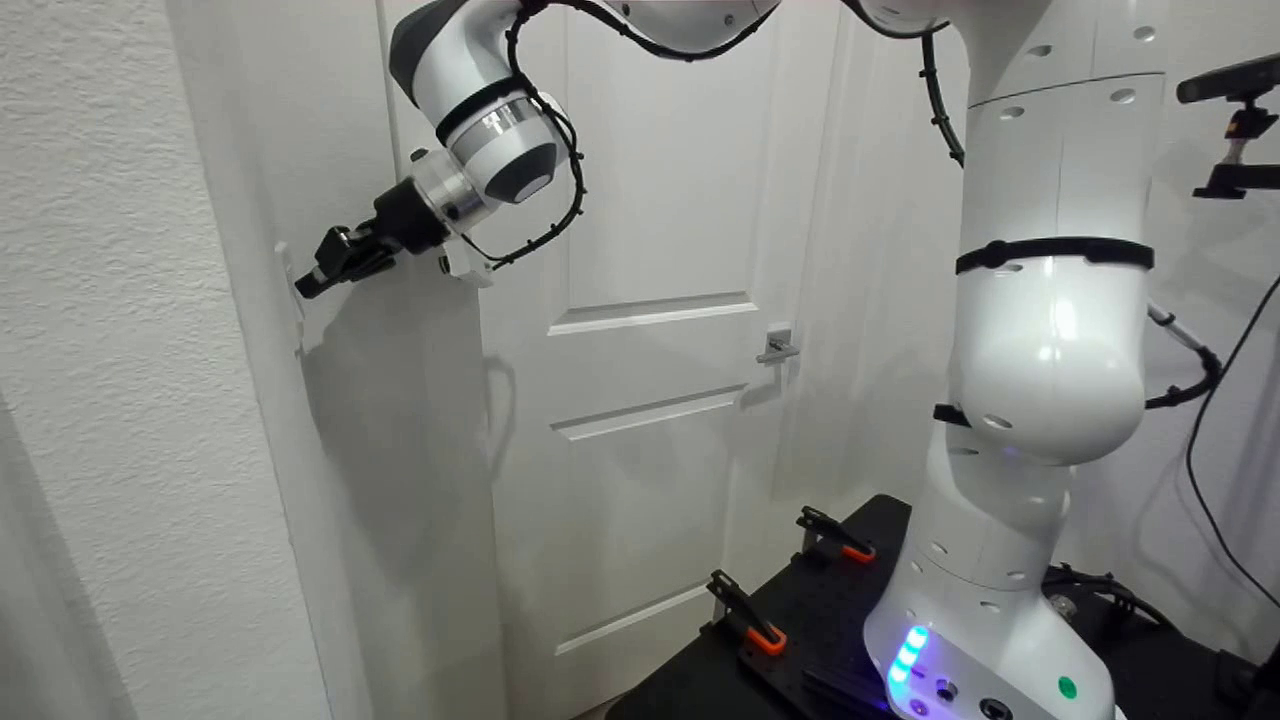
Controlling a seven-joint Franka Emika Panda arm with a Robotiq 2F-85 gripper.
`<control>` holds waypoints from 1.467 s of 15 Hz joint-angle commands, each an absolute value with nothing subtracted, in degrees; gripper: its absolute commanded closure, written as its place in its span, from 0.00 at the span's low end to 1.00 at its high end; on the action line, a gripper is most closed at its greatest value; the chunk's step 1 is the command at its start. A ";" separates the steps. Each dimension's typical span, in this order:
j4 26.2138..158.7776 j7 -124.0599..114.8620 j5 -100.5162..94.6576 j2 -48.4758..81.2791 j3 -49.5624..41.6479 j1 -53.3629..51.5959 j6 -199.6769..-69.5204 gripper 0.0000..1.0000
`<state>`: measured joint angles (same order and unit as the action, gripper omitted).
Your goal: Flip the light switch.
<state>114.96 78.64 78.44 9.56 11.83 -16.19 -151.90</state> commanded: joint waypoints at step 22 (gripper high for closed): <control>132.80 19.42 33.73 -18.42 -0.82 -2.49 -101.25 1.00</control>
